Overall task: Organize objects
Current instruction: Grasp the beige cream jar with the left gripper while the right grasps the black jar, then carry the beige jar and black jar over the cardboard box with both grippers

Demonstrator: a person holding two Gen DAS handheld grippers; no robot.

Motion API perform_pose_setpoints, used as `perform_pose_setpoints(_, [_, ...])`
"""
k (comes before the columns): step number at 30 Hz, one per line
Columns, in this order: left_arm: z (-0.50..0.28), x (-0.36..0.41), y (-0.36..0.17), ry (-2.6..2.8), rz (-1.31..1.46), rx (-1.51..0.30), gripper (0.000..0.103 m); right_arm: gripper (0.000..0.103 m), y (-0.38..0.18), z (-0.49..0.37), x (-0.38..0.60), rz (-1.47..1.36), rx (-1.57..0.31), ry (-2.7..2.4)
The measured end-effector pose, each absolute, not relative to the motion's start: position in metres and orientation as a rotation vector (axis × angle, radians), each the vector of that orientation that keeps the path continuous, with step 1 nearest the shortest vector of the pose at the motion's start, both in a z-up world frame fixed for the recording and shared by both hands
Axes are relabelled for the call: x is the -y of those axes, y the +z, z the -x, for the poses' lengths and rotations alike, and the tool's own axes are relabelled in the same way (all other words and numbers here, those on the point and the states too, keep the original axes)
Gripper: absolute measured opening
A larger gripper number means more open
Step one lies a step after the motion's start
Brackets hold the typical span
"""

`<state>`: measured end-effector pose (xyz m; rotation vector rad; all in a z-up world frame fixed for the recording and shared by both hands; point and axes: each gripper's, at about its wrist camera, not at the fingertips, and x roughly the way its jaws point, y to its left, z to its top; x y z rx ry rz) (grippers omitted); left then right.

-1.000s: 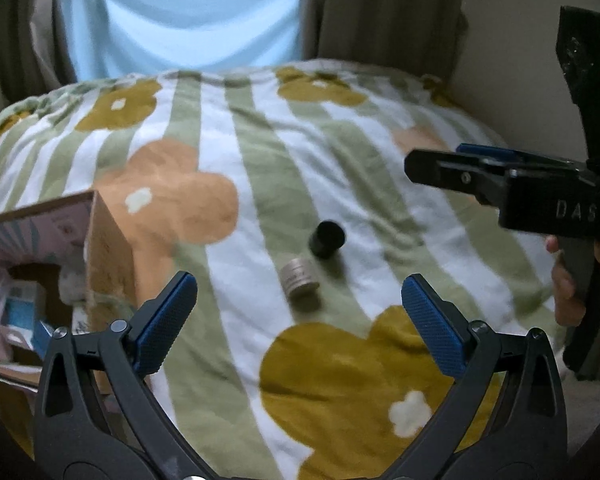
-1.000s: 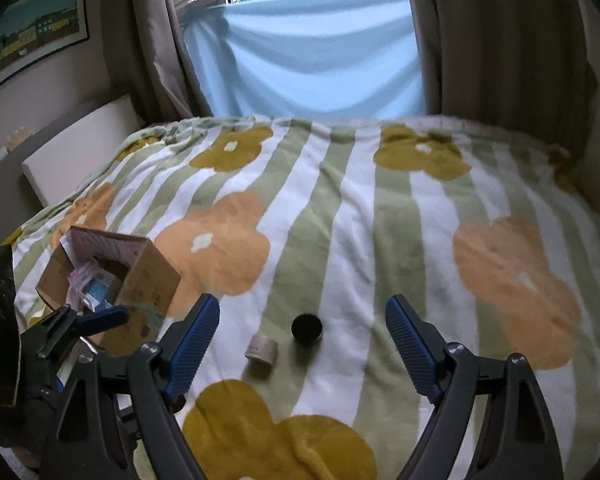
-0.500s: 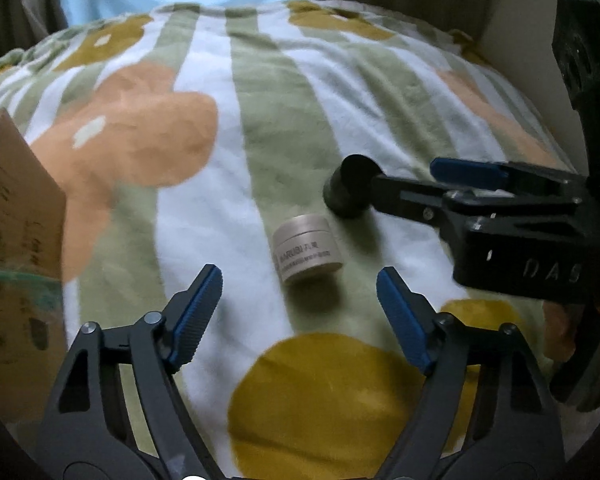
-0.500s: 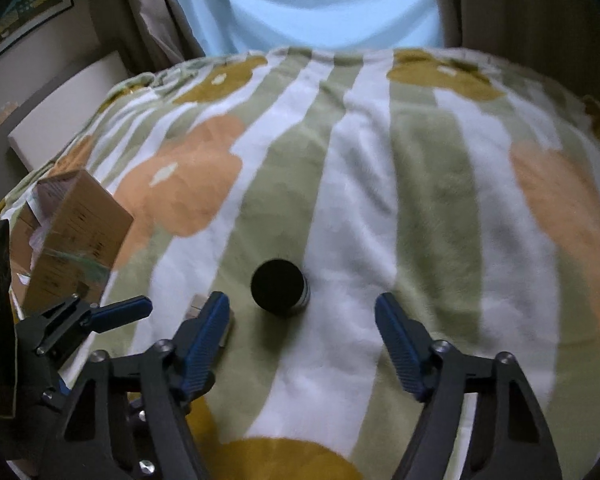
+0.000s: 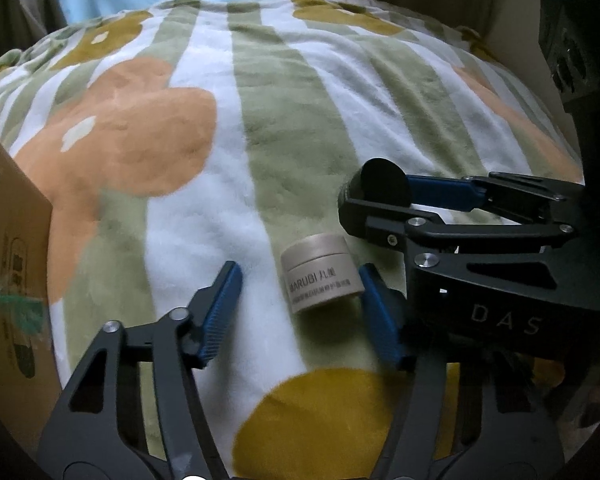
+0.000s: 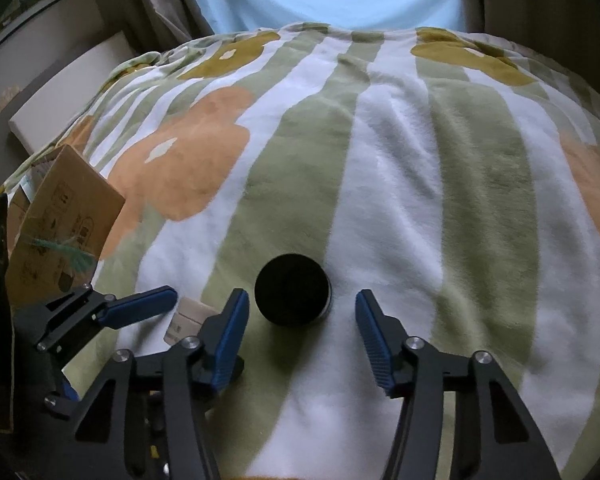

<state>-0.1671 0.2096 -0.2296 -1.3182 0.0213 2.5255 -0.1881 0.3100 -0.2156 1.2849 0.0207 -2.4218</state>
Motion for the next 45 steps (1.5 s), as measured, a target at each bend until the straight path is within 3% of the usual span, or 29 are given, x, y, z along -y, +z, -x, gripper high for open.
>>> perform_pose_setpoints(4, [0.171, -0.207, -0.232, 2.523, 1.332, -0.012, 0.042, 0.035, -0.217, 0.192, -0.306, -1.296, -0.032, -2.408])
perform_pose_setpoints(11, [0.175, -0.199, -0.23, 2.515, 1.349, 0.036, 0.03, 0.035, -0.216, 0.191, -0.302, -1.296, -0.065, -2.422])
perform_pose_setpoints(25, [0.167, -0.183, -0.216, 2.493, 1.323, 0.142, 0.03, 0.035, -0.198, 0.179, -0.301, -1.281, -0.068, -2.442])
perform_pose_setpoints(45, [0.134, -0.142, -0.127, 2.568, 1.113, 0.182, 0.03, 0.035, -0.121, 0.148, -0.285, -1.163, -0.124, -2.529])
